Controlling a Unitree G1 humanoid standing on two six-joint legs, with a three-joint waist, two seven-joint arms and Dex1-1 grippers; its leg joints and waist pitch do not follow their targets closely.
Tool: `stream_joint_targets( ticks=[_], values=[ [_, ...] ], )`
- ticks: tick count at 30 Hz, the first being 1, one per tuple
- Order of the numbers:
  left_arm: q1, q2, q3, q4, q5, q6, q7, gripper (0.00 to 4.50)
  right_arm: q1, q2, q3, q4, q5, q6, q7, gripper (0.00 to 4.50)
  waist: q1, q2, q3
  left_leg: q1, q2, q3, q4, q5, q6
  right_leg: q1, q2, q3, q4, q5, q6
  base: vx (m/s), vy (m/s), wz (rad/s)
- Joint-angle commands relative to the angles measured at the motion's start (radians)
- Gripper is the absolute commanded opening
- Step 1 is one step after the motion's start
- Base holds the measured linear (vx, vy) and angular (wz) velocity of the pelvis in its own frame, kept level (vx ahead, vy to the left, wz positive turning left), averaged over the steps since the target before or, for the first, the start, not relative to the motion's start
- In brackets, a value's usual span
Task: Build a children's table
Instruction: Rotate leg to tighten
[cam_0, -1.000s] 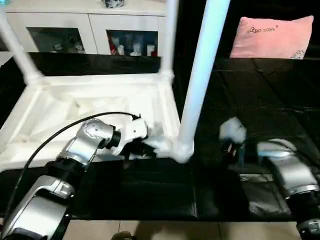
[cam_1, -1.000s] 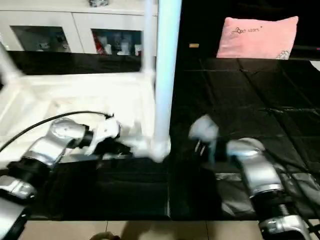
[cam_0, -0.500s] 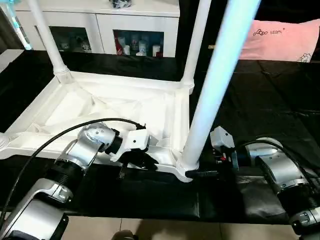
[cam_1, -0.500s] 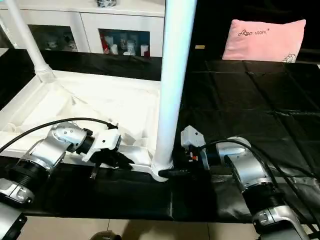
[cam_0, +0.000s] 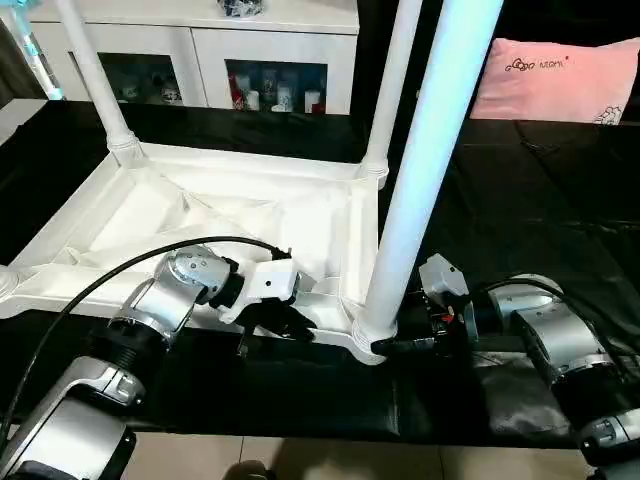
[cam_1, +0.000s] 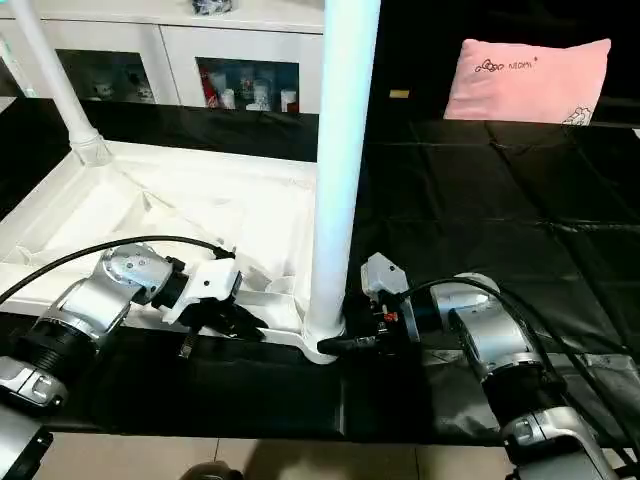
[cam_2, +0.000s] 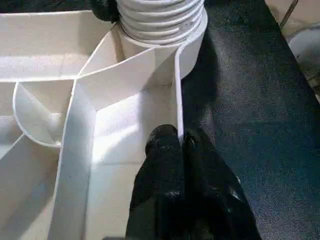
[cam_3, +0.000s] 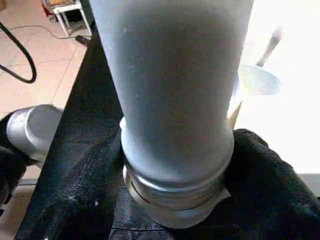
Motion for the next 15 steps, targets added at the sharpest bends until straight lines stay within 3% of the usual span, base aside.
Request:
stream_joint_targets(
  ticks=[1,2,3,6,8,10,11,12,13,15],
  values=[
    [0.007,-0.022,-0.029,-0.011,0.019,0.038,0.008,0.00,0.023,0.017,-0.022,-0.028,0.034,0.060,-0.036,2.80,-0.005,-0.007,-0.070,0.007,0.051,-0.010,-0.059,-0.063,0.087,0.059,-0.090,0.054,-0.063,0.003,-0.231,0.000,0.000,0.00],
    [0.000,-0.049,-0.001,-0.006,0.004,0.105,0.064,0.00,0.055,0.045,-0.040,-0.052,0.039,0.082,-0.104,2.79,-0.005,-0.006,-0.070,0.007,0.052,-0.010,-0.059,-0.066,0.084,0.059,-0.091,0.054,-0.063,-0.005,-0.230,0.000,0.000,0.00],
    [0.000,-0.049,-0.001,-0.006,0.004,0.105,0.064,0.00,0.055,0.045,-0.040,-0.052,0.039,0.082,-0.104,2.79,-0.004,-0.005,-0.065,0.011,0.053,-0.011,-0.062,-0.091,0.075,0.054,-0.093,0.053,-0.072,-0.051,-0.226,0.000,0.000,0.00],
    [-0.013,-0.100,0.043,-0.010,-0.019,0.205,0.162,0.00,0.091,0.109,-0.050,-0.048,-0.005,0.092,-0.269,2.79,-0.012,-0.003,-0.058,0.014,0.050,-0.012,-0.072,-0.163,0.030,0.053,-0.097,0.055,-0.092,-0.232,-0.188,0.000,0.000,0.00],
    [-0.029,-0.148,0.076,-0.014,-0.029,0.286,0.255,0.00,0.094,0.183,-0.064,-0.015,-0.042,0.098,-0.428,2.79,-0.025,-0.001,-0.047,0.018,0.046,-0.019,-0.082,-0.231,0.000,0.052,-0.098,0.051,-0.107,-0.367,-0.160,0.000,0.000,0.00],
    [-0.045,-0.185,0.090,-0.007,-0.027,0.323,0.319,0.00,0.076,0.247,-0.080,0.027,-0.054,0.110,-0.537,2.78,-0.045,0.003,-0.045,0.028,0.042,-0.026,-0.086,-0.297,-0.021,0.049,-0.103,0.049,-0.125,-0.504,-0.118,0.000,0.000,0.00],
    [-0.050,-0.195,0.094,-0.003,-0.025,0.332,0.339,0.00,0.068,0.266,-0.084,0.040,-0.055,0.116,-0.567,2.77,-0.045,0.003,-0.045,0.028,0.042,-0.026,-0.086,-0.297,-0.021,0.049,-0.103,0.049,-0.125,-0.504,-0.118,0.000,0.000,0.00],
    [-0.064,-0.224,0.101,0.017,-0.019,0.344,0.387,0.00,0.044,0.310,-0.090,0.074,-0.065,0.123,-0.639,2.77,-0.058,0.002,-0.051,0.018,0.042,-0.028,-0.088,-0.266,-0.016,0.056,-0.101,0.051,-0.120,-0.460,-0.120,0.000,0.000,0.00],
    [-0.074,-0.244,0.106,0.029,-0.015,0.354,0.420,0.00,0.028,0.339,-0.093,0.092,-0.072,0.131,-0.689,2.77,-0.065,0.004,-0.050,0.016,0.042,-0.027,-0.089,-0.248,-0.019,0.053,-0.097,0.051,-0.116,-0.420,-0.130,0.000,0.000,0.00],
    [-0.094,-0.290,0.129,0.061,-0.010,0.379,0.504,0.00,-0.005,0.393,-0.095,0.125,-0.093,0.156,-0.785,2.76,-0.068,0.004,-0.052,0.020,0.041,-0.025,-0.087,-0.247,-0.023,0.051,-0.095,0.052,-0.115,-0.393,-0.139,0.000,0.000,0.00]
  ],
)
